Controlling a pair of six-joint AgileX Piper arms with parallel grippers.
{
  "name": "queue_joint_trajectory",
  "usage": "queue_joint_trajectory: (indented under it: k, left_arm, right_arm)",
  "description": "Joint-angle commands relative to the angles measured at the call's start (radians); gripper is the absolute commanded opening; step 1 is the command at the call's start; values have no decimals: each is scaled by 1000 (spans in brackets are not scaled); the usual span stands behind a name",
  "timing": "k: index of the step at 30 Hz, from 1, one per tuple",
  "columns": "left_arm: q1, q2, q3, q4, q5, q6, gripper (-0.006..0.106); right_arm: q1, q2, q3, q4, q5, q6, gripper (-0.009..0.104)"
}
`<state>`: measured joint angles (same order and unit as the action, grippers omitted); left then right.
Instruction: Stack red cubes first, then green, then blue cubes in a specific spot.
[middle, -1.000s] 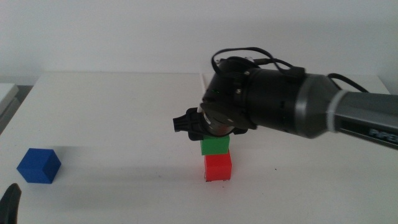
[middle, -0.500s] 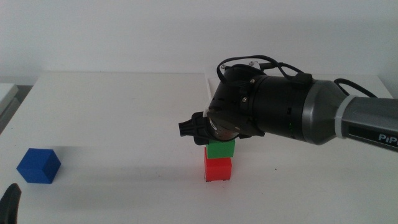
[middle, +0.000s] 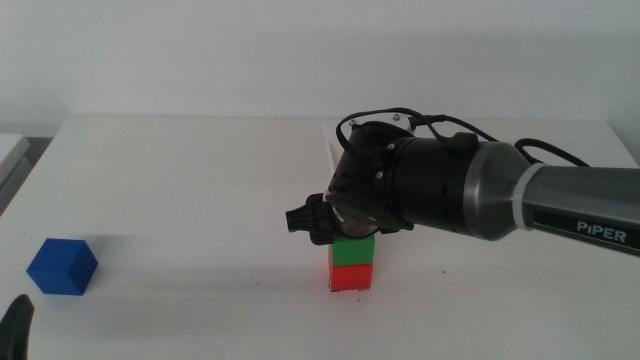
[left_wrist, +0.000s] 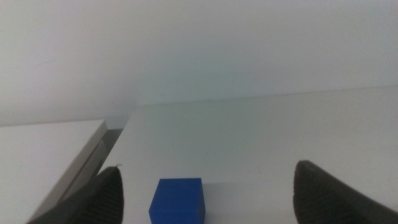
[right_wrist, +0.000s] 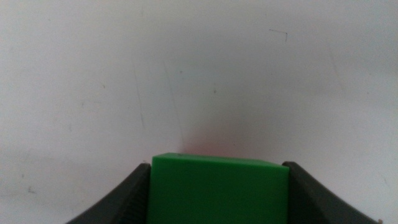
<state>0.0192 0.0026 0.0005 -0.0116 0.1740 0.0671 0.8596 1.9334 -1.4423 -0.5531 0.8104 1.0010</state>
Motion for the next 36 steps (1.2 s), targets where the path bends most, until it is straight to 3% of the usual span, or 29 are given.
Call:
queue_joint_trajectory:
  k: [1, 5, 6, 9, 12, 16, 20, 25, 30, 33, 36]
  left_arm:
    - [1, -3, 0, -3, -13, -4, 92]
    - [1, -3, 0, -3, -13, -4, 92]
    - [1, -3, 0, -3, -13, -4, 92]
    - [1, -3, 0, -3, -13, -4, 92]
    - [1, -3, 0, -3, -13, -4, 92]
    - [1, -3, 0, -3, -13, -4, 92]
    - [1, -3, 0, -3, -13, -4, 92]
    - [1, -3, 0, -3, -13, -4, 92]
    - [1, -3, 0, -3, -13, -4, 92]
    - [1, -3, 0, -3, -13, -4, 92]
    - [1, -3, 0, -3, -13, -4, 92]
  right_arm:
    - [-2, 5, 4, -11, -3, 1, 10]
    - [-2, 10, 4, -2, 1, 1, 12]
    - [-2, 10, 4, 0, 1, 1, 52]
    - [-2, 10, 4, 0, 1, 1, 69]
    - [-2, -3, 4, 0, -3, 0, 80]
    - [2, -215, 4, 0, 37, -41, 81]
    - [2, -456, 5, 48, 113, -280, 81]
    - [2, -720, 7, 64, 328, -514, 81]
    - [-12, -935, 7, 222, 405, -763, 81]
    - [-12, -1040, 25, 269, 411, -834, 81]
    - [-12, -1152, 114, 370, 400, -910, 81]
